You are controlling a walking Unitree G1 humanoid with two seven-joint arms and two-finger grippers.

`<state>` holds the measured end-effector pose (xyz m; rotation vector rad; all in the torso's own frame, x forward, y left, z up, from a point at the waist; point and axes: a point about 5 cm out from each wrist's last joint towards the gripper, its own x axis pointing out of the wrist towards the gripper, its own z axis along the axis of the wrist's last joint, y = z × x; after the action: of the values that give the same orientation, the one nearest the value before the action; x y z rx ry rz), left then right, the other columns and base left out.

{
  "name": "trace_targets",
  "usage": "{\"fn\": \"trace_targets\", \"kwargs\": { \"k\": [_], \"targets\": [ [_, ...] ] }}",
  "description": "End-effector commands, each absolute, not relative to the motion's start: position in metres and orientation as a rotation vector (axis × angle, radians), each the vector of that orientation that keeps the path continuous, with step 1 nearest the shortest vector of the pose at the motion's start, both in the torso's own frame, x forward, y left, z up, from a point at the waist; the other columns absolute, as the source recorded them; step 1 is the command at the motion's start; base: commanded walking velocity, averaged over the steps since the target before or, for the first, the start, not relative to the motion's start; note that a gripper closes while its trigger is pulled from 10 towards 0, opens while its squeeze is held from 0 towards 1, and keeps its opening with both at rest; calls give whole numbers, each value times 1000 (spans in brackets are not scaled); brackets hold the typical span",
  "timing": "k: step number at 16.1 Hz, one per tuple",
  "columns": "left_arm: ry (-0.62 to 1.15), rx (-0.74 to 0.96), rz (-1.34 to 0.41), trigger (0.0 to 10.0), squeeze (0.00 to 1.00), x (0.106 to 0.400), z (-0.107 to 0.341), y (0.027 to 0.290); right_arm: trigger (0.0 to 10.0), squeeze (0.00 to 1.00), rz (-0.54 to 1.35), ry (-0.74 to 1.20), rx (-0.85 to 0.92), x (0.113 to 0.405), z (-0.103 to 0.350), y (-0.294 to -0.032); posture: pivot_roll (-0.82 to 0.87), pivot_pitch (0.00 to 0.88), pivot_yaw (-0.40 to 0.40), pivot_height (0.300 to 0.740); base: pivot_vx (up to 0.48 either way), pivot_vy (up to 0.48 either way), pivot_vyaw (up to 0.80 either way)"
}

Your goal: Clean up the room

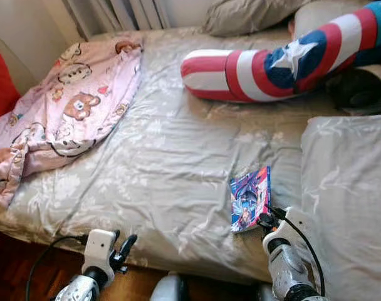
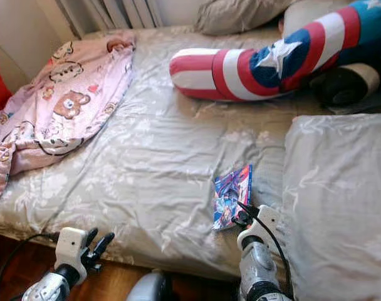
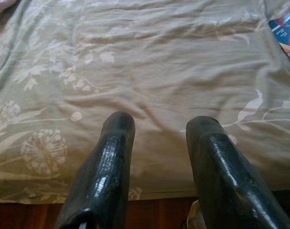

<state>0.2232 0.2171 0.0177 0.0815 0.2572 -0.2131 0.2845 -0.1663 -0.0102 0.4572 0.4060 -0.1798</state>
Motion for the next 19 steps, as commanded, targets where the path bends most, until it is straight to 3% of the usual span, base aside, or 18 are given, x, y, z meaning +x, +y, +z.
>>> {"fn": "trace_targets", "kwargs": {
  "k": [1,11,12,13,14,16,17,18,19],
  "targets": [
    [290,88,-204,10000,0,218,15,222,10000,0,-179,438,441,278,-17,-163,192,228,172,667,0,0,0],
    [305,81,-205,10000,0,216,12,218,10000,0,-252,448,401,272,-20,-178,179,223,162,667,0,0,0],
    [307,78,-206,10000,0,216,11,217,10000,200,-255,446,400,272,-20,-179,175,215,158,667,0,0,0],
    [307,78,-207,10000,0,216,11,216,10000,757,-256,447,397,272,-20,-180,171,210,155,667,0,0,0],
    [307,77,-208,10000,0,216,11,216,10000,780,-257,449,393,271,-21,-180,171,210,155,667,0,0,0],
    [310,76,-210,10000,0,217,10,214,10000,737,-261,459,389,269,-23,-180,169,194,152,667,0,0,0],
    [310,75,-209,10000,0,218,9,214,10000,325,-261,466,385,268,-24,-179,166,185,151,667,0,0,0],
    [312,76,-210,10000,0,218,9,214,10000,0,-261,467,384,268,-24,-179,165,183,151,667,0,0,0],
    [313,79,-212,10000,0,219,8,213,10000,0,-260,469,383,268,-24,-179,163,173,150,667,0,0,0]
  ]
}}
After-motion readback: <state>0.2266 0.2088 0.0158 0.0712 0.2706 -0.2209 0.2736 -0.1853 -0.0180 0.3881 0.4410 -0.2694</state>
